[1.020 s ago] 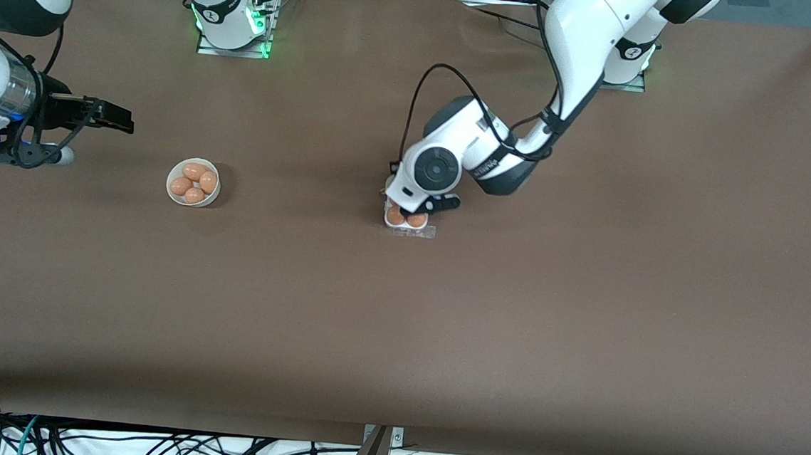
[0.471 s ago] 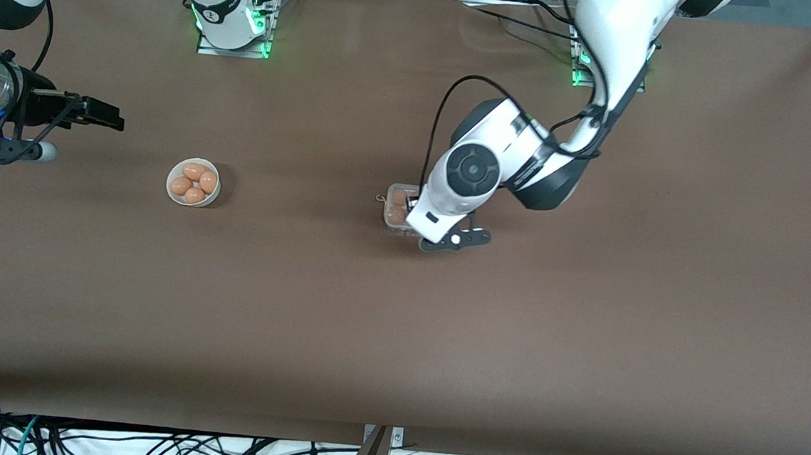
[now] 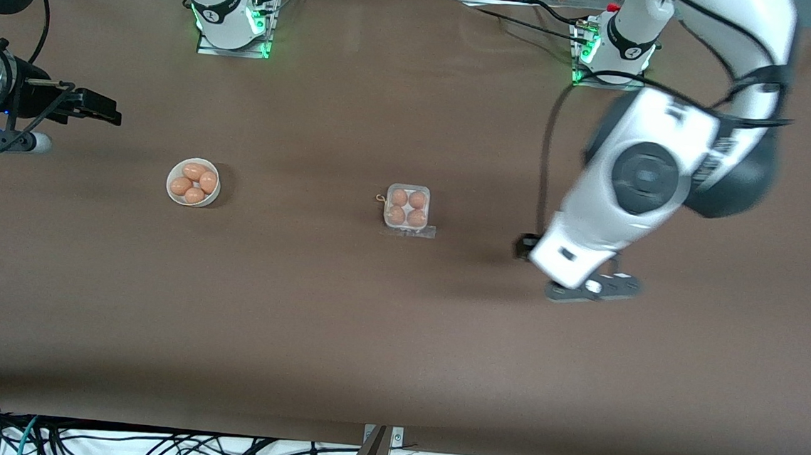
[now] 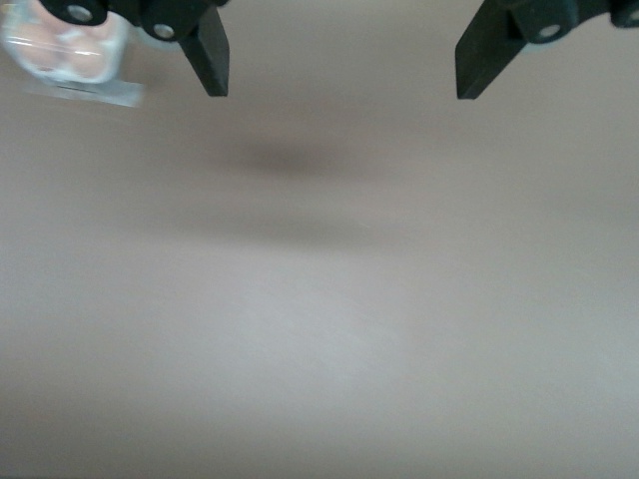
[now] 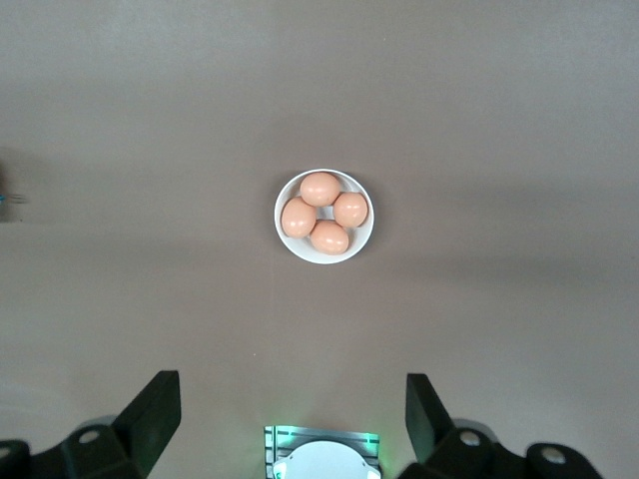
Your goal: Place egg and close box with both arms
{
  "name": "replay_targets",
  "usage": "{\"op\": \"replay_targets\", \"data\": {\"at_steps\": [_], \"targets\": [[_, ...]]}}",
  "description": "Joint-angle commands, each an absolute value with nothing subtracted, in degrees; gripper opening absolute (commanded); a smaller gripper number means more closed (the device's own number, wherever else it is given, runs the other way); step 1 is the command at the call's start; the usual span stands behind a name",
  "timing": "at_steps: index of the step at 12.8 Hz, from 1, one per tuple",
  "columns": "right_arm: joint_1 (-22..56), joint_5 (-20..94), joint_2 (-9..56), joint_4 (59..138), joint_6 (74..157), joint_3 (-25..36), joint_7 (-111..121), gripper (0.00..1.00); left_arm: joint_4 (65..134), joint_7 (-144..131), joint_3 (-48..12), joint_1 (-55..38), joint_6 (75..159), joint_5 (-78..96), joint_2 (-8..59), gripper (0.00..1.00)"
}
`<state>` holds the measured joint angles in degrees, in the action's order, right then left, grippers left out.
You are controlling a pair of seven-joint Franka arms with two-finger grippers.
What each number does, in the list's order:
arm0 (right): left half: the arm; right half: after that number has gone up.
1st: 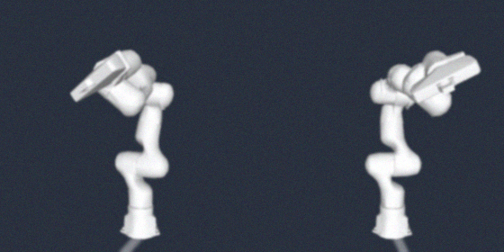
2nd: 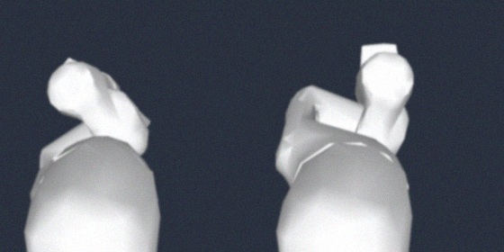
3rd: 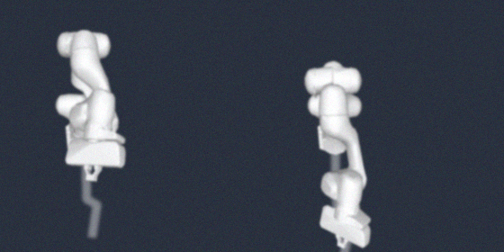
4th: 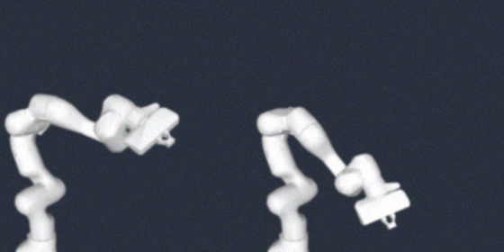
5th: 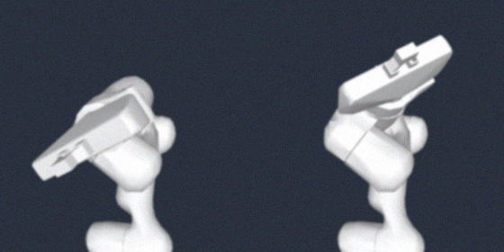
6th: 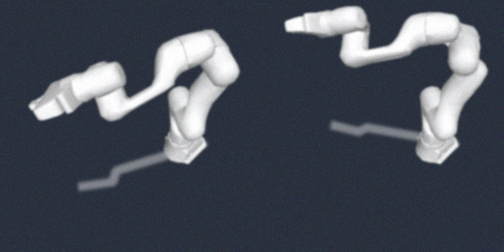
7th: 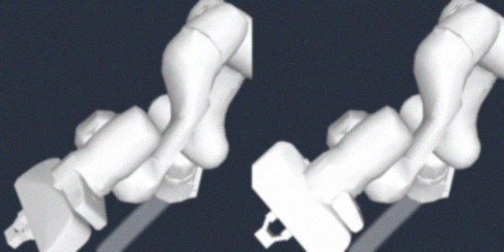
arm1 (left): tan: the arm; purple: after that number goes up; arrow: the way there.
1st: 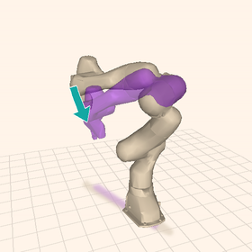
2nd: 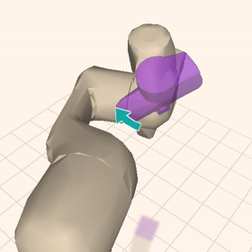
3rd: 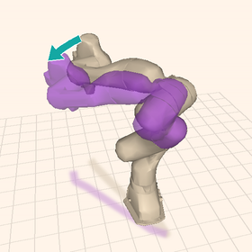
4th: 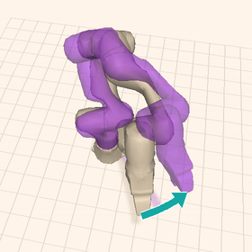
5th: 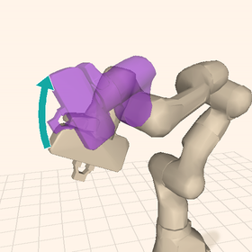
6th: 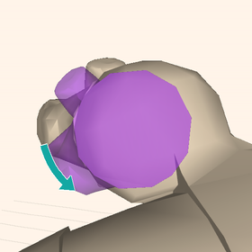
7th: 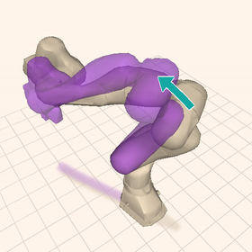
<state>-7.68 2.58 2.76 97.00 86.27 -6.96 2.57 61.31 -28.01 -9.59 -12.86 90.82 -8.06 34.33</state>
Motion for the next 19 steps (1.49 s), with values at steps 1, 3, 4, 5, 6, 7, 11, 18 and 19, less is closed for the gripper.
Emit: {"op": "replay_targets", "data": {"at_steps": [1,3,4,5,6,7,11,18,19], "targets": [[-9.14,3.08,1.93,96.68,85.25,-8.17,3.16,1.00,59.50,-21.63,-9.67,-8.98,88.95,-11.33,33.05,1.00],[-9.14,3.43,2.02,95.63,85.69,-8.17,3.16,1.00,59.59,-18.39,-9.58,-6.43,88.86,-11.51,31.91,1.00],[-8.71,3.08,2.28,95.02,85.52,-8.43,2.55,1.00,59.59,-15.58,-9.58,-5.02,88.51,-11.60,31.30,1.00],[-8.44,2.73,2.63,93.97,85.00,-8.35,3.42,1.00,59.59,-12.69,-9.49,-2.83,88.16,-11.43,30.85,1.00],[-8.70,3.16,2.29,93.61,84.29,-8.18,3.43,1.00,60.11,-9.09,-9.32,-1.42,88.15,-11.51,29.37,1.00],[-8.70,2.99,2.37,92.65,83.50,-8.09,3.60,1.00,61.42,-5.14,-9.32,0.25,88.15,-11.51,27.53,1.00],[-8.61,2.72,2.02,92.46,82.44,-8.17,3.78,1.00,77.56,-0.97,-6.43,2.90,88.94,-8.28,13.05,1.00],[-8.61,2.72,1.85,92.81,82.44,-8.26,3.69,1.00,99.90,-0.79,0.18,-3.08,97.71,-1.67,-1.74,0.99],[-8.61,2.72,1.76,92.81,82.44,-8.26,3.69,1.00,101.06,-0.79,0.18,-2.99,98.95,-1.67,-2.71,1.00]]}}
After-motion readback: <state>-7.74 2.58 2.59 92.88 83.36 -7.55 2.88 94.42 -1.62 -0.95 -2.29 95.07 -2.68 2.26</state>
